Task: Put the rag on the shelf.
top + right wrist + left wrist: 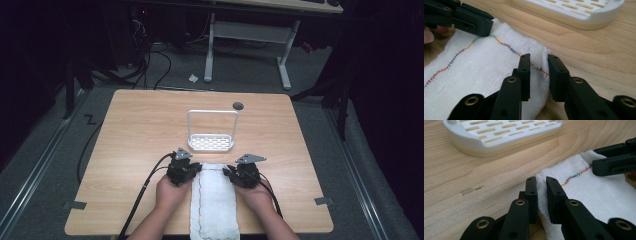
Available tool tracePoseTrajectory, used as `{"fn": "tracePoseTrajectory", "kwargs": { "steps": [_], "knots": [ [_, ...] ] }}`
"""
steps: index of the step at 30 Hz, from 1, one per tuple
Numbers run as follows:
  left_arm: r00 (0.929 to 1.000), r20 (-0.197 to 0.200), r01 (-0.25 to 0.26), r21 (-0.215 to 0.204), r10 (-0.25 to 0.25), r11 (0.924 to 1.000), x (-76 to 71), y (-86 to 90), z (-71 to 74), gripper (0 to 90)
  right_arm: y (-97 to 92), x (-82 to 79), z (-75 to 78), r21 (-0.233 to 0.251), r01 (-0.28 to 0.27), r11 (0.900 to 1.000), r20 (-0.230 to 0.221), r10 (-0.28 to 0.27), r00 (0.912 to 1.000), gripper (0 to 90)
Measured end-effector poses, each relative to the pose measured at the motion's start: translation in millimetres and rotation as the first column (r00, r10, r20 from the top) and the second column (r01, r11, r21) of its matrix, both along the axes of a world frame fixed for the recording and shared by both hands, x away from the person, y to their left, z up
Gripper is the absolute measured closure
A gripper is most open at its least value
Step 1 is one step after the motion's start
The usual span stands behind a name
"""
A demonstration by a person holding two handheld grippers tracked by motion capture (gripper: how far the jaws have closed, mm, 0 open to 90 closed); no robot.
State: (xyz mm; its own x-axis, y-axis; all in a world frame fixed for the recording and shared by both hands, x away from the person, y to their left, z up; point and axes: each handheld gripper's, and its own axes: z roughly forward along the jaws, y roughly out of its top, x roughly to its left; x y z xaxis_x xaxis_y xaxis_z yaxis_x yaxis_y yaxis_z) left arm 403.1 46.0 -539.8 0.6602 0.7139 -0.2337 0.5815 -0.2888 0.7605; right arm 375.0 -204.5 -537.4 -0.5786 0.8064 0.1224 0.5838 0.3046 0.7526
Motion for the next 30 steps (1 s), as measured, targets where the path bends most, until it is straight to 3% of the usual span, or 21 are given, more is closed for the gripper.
{"fn": "tracePoseTrajectory", "kwargs": {
  "steps": [1, 2, 6, 11, 15, 16, 18, 23, 29, 30],
  "knots": [
    [1.0, 0.0, 0.0, 0.0, 0.0, 1.0, 0.0, 0.0, 0.0, 80.5, -0.1, 0.1, 0.0, 0.002, -0.005, 1.0, -0.001, 0.005, 1.0, 80.1],
    [0.9995, -0.031, -0.006, -0.038, 0.005, 0.9992, 1.4, 2.9, -1.0, 80.8, -0.1, 0.1, 0.1, -0.001, -0.006, 1.0, 0.002, 0.006, 1.0, 82.3],
    [0.9998, -0.019, 0.0, -0.067, -0.001, 0.9978, 1.1, 5.6, -0.4, 81.5, 1.2, -1.6, 1.1, -0.016, -0.005, 0.9999, 0.017, 0.005, 0.9998, 85.2],
    [0.9999, 0.012, 0.008, -0.069, -0.007, 0.9976, -1.6, 5.0, 1.7, 81.8, -2.4, -3.5, 6.4, 0.007, -0.015, 0.9999, 0.07, 0.014, 0.9974, 85.5],
    [0.9994, 0.032, 0.016, -0.081, -0.013, 0.9966, -3.4, 5.6, 5.0, 81.8, -4.0, -7.2, 9.8, 0.026, -0.008, 0.9996, 0.086, 0.005, 0.9963, 85.5],
    [0.9991, 0.041, 0.017, -0.105, -0.013, 0.9943, -5.1, 6.6, 8.4, 81.8, -4.5, -8.2, 11.0, 0.029, -0.011, 0.9995, 0.101, 0.008, 0.9949, 85.5],
    [0.9987, 0.049, 0.018, -0.113, -0.012, 0.9935, -6.1, 7.0, 10.5, 81.7, -4.7, -10.6, 13.6, 0.042, -0.005, 0.9991, 0.109, 0.0, 0.9941, 85.5],
    [0.9938, 0.11, 0.027, -0.137, -0.012, 0.9902, -14.1, 8.6, 21.7, 81.8, -5.6, -16.4, 21.4, 0.065, 0.001, 0.9979, 0.155, -0.011, 0.9878, 85.8],
    [0.9883, 0.152, 0.029, -0.178, -0.001, 0.9837, -19.0, 10.3, 31.2, 81.8, -4.7, -18.9, 28.7, 0.058, -0.002, 0.9983, 0.195, -0.009, 0.9807, 85.8],
    [0.9877, 0.156, 0.029, -0.186, 0.0, 0.9822, -18.8, 10.8, 35.4, 81.9, -4.5, -19.0, 36.7, 0.061, 0.004, 0.9981, 0.214, -0.017, 0.9767, 85.8]
  ]
}}
